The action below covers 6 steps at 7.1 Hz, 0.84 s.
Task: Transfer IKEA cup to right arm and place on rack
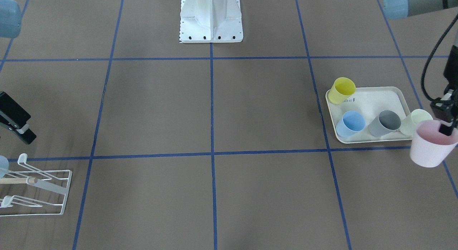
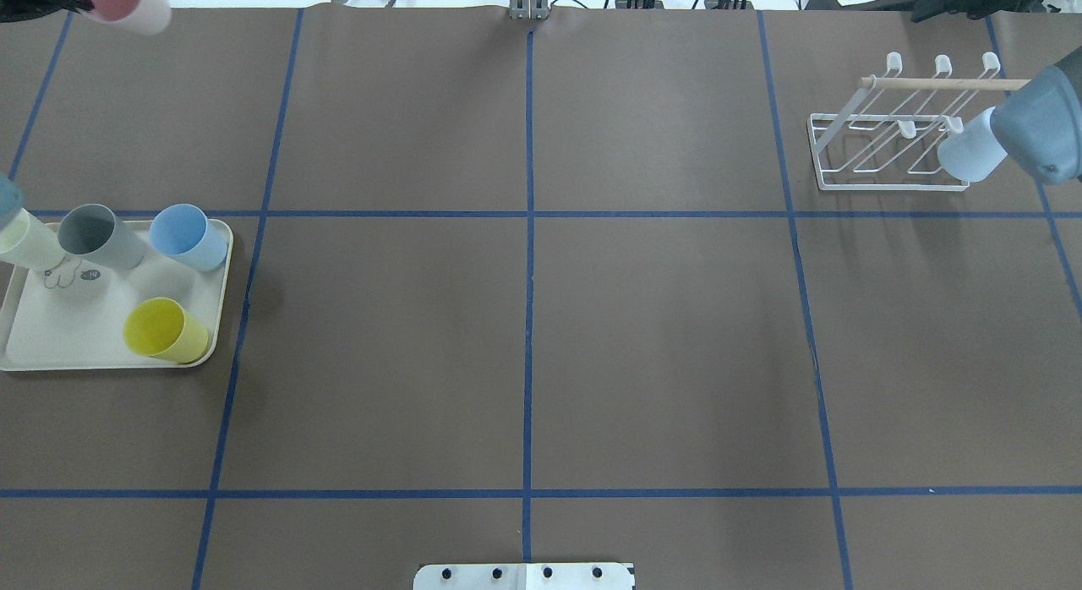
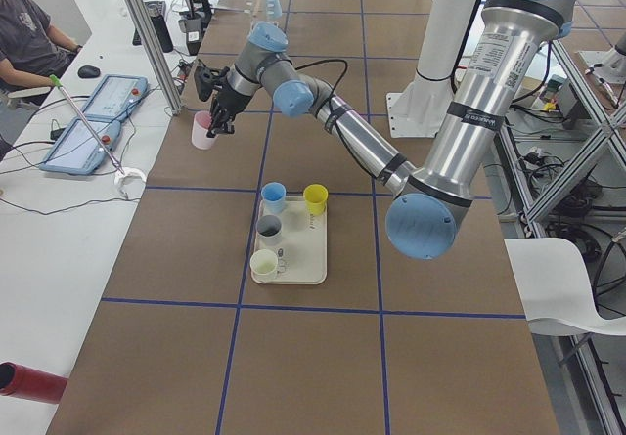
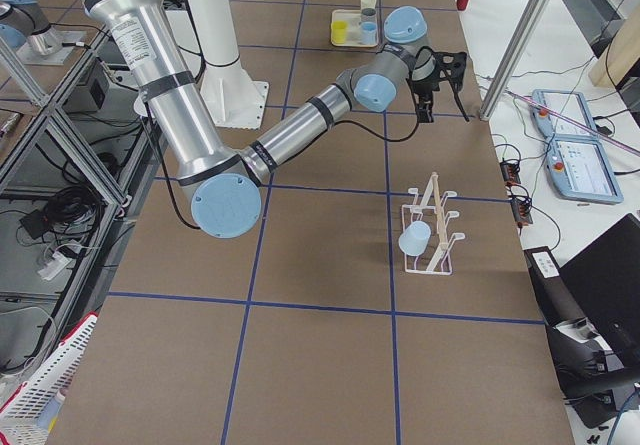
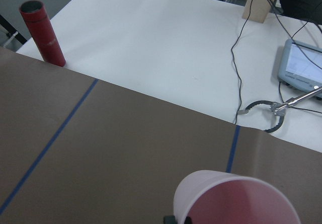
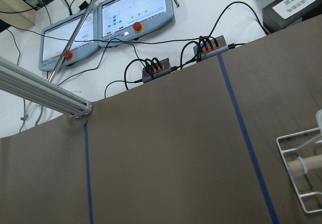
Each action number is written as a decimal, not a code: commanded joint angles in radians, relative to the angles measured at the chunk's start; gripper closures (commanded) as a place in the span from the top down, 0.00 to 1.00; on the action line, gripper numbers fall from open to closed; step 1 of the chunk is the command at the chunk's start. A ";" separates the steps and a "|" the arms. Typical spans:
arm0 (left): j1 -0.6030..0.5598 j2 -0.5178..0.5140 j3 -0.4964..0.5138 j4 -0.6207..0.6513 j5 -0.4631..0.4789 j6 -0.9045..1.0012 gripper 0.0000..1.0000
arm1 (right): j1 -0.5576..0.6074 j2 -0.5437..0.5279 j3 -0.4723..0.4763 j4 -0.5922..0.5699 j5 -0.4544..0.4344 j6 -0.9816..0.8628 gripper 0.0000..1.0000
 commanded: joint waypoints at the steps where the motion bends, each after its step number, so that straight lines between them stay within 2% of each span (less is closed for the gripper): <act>1: 0.089 -0.017 -0.016 -0.120 -0.002 -0.231 0.00 | -0.052 -0.025 -0.014 0.200 0.003 0.257 0.99; 3: 0.166 -0.044 -0.028 -0.258 -0.004 -0.462 0.00 | -0.125 -0.027 -0.020 0.392 -0.003 0.479 0.99; 5: 0.227 -0.048 -0.057 -0.332 -0.010 -0.656 0.00 | -0.197 -0.029 -0.008 0.501 -0.009 0.616 0.99; 6: 0.281 -0.048 -0.068 -0.399 -0.007 -0.760 0.00 | -0.236 -0.029 -0.009 0.583 -0.053 0.673 0.99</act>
